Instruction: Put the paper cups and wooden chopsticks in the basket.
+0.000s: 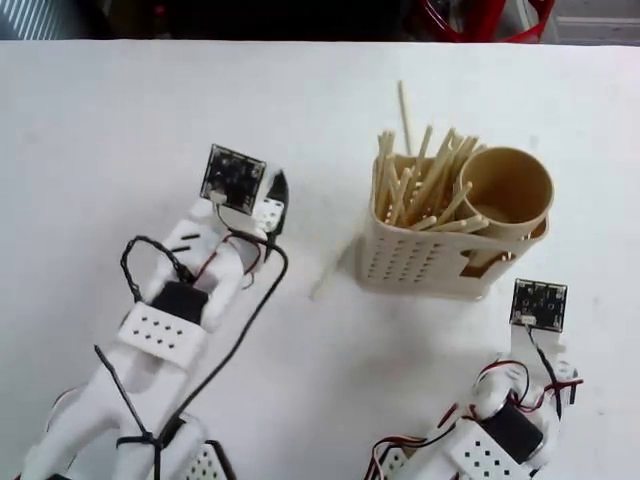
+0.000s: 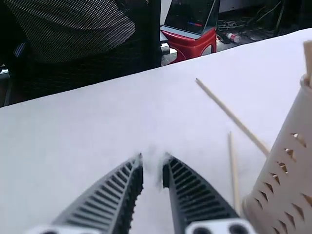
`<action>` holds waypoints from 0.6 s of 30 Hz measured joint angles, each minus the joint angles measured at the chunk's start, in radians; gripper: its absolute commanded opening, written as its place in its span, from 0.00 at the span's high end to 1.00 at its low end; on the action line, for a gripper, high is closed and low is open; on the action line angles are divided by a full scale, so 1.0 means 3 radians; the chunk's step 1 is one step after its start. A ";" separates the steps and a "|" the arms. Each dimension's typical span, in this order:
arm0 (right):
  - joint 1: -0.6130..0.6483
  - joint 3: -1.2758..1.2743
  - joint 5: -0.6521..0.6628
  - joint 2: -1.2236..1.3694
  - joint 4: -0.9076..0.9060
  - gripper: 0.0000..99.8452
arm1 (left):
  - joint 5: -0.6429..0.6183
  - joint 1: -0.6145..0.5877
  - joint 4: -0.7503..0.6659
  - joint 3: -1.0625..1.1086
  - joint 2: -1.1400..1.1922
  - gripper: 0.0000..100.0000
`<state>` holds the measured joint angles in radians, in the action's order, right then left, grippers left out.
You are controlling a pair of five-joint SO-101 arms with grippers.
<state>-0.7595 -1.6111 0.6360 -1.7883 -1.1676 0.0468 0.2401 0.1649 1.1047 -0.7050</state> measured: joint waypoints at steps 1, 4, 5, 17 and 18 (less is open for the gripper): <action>0.0000 0.0107 0.0000 0.0000 -0.0056 0.83 | 0.0000 0.0000 -0.0010 0.0005 0.0000 0.91; 0.0000 0.0511 -0.0005 -0.0005 -0.0332 0.83 | 0.0000 0.0000 -0.0138 0.0102 0.0000 0.91; 0.0000 0.0644 -0.0005 -0.0026 -0.0425 0.83 | 0.0000 -0.0010 -0.0199 0.0133 0.0000 0.91; 0.0312 0.1780 -0.0010 0.0588 -0.0783 0.83 | 0.0000 -0.0031 -0.0348 0.0184 0.0000 0.91; 0.0373 0.1954 -0.0010 0.0798 -0.0823 0.83 | 0.0000 -0.0031 -0.0348 0.0184 0.0000 0.91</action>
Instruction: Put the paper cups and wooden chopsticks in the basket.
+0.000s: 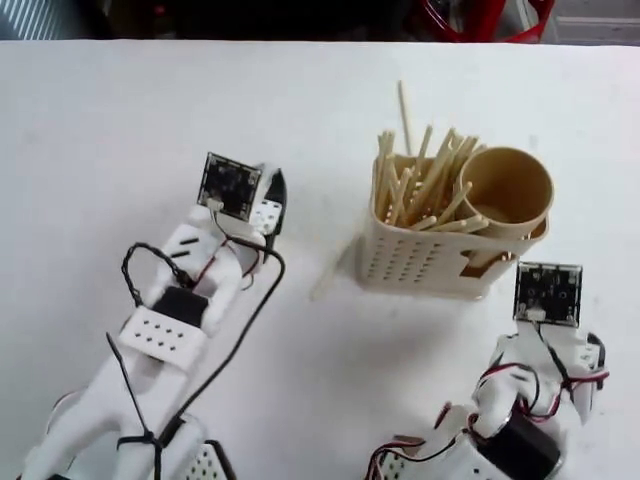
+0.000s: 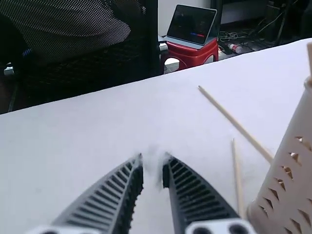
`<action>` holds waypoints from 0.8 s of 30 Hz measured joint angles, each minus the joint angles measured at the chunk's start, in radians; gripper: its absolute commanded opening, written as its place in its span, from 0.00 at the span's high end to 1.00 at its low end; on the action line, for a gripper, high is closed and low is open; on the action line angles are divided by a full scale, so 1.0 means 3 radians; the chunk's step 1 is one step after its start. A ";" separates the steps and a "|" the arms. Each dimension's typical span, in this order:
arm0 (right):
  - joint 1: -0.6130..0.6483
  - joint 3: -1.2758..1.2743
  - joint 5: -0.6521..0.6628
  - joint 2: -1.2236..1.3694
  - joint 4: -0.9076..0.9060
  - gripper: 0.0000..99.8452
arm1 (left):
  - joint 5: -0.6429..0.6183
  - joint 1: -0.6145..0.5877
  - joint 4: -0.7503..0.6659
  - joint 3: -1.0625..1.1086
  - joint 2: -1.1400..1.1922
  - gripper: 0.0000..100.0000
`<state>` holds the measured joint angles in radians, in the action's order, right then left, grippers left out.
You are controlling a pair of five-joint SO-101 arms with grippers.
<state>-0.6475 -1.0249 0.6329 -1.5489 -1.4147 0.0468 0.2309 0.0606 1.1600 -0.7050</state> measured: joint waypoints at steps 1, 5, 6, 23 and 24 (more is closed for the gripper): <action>0.0056 0.0189 0.0000 0.0225 -0.0041 0.83 | 0.0000 0.0000 0.0000 0.0000 0.0000 0.91; 0.0230 0.1018 -0.0107 0.1299 -0.0220 0.83 | 0.0000 0.0000 0.0000 0.0000 0.0000 0.91; 0.0245 0.1258 -0.0164 0.1606 -0.0251 0.83 | 0.0000 0.0000 0.0000 0.0000 0.0000 0.91; 0.0757 0.5329 -0.1294 0.5079 -0.1018 0.75 | 0.0000 0.0000 -0.0005 0.0000 0.0000 0.91; 0.0839 0.5365 -0.1325 0.5084 -0.1018 0.75 | 0.0000 0.0000 -0.0005 0.0000 0.0000 0.91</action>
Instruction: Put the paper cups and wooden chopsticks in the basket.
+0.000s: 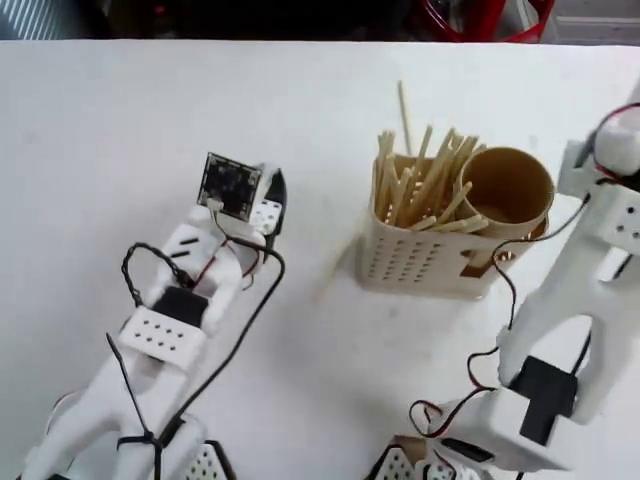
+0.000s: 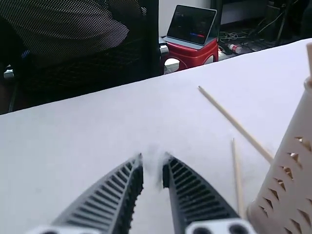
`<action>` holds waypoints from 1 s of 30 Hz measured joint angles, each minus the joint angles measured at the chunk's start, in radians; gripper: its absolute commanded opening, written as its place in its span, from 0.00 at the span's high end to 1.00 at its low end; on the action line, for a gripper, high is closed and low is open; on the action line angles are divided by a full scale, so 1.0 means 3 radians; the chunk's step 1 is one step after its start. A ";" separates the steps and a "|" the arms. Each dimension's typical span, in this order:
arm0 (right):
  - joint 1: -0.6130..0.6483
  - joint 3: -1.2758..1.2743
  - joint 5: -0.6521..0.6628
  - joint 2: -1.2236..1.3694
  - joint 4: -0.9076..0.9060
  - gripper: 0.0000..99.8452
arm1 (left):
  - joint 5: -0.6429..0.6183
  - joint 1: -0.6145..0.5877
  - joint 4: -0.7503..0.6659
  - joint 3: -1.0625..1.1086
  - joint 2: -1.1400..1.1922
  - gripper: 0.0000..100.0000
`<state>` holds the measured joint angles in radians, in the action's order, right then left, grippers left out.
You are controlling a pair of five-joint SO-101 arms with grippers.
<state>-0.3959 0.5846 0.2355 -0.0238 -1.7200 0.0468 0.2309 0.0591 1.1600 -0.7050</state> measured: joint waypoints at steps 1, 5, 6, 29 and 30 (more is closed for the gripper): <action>0.0082 0.0031 -0.0015 0.0000 0.0000 0.75 | 0.0000 0.0000 0.0000 0.0000 0.0000 0.91; 0.0332 0.0107 -0.0036 0.0005 0.0000 0.75 | 0.0000 0.0000 0.0000 0.0000 0.0000 0.91; 0.0348 0.0138 -0.0041 -0.0010 0.0000 0.75 | 0.0000 0.0000 0.0000 0.0000 0.0000 0.91; 0.0414 -0.1524 0.0368 -0.1008 0.0297 0.75 | 0.0000 0.0000 0.0000 0.0000 0.0000 0.91; 0.0384 -0.1611 0.0368 -0.1008 0.0373 0.75 | 0.0000 0.0000 0.0000 0.0000 0.0000 0.91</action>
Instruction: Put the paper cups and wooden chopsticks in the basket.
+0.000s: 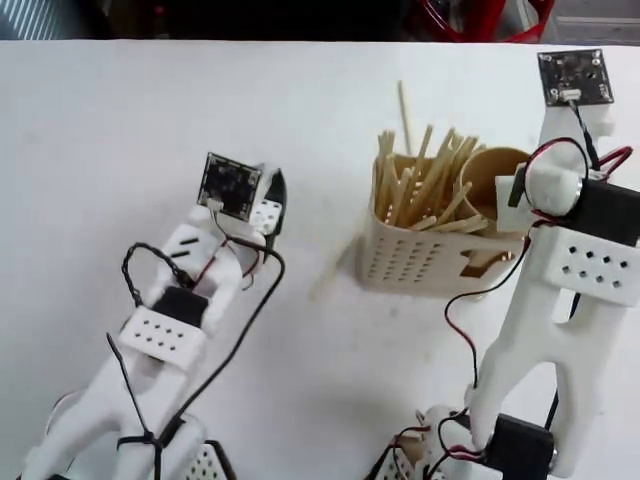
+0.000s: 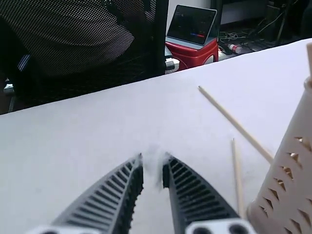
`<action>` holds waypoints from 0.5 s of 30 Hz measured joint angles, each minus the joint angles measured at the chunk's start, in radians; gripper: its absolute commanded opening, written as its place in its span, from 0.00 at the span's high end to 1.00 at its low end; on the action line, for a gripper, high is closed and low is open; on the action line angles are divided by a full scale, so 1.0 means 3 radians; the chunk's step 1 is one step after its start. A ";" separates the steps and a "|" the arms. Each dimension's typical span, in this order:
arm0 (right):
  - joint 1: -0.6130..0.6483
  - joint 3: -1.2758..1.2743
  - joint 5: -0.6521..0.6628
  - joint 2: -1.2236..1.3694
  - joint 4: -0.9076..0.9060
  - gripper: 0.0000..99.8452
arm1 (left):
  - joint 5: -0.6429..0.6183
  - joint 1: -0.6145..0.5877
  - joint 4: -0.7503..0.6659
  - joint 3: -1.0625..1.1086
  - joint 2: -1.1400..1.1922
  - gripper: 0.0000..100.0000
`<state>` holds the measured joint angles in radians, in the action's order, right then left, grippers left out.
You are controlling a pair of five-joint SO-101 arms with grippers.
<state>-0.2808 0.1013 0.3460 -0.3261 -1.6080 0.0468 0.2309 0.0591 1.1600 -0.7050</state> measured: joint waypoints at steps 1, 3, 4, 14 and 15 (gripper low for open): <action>-0.0026 -0.0092 0.0000 0.0000 0.0082 0.75 | 0.0000 0.0000 0.0000 0.0000 0.0000 0.91; -0.0066 -0.0302 0.0000 0.0000 0.0245 0.75 | 0.0000 0.0000 0.0000 0.0000 0.0000 0.91; -0.0077 -0.0414 0.0000 0.0000 0.0317 0.75 | 0.0000 0.0000 0.0000 0.0000 0.0000 0.91; -0.0118 -0.1212 0.0000 -0.0123 0.1033 0.91 | 0.0000 0.0000 0.0000 0.0000 0.0000 0.91; -0.0123 -0.1304 0.0000 -0.0128 0.1125 0.95 | 0.0000 0.0000 0.0000 0.0000 0.0000 0.91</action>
<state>-0.3176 -0.2900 0.3460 -0.3644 -1.2704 0.0468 0.2309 0.0591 1.1600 -0.7050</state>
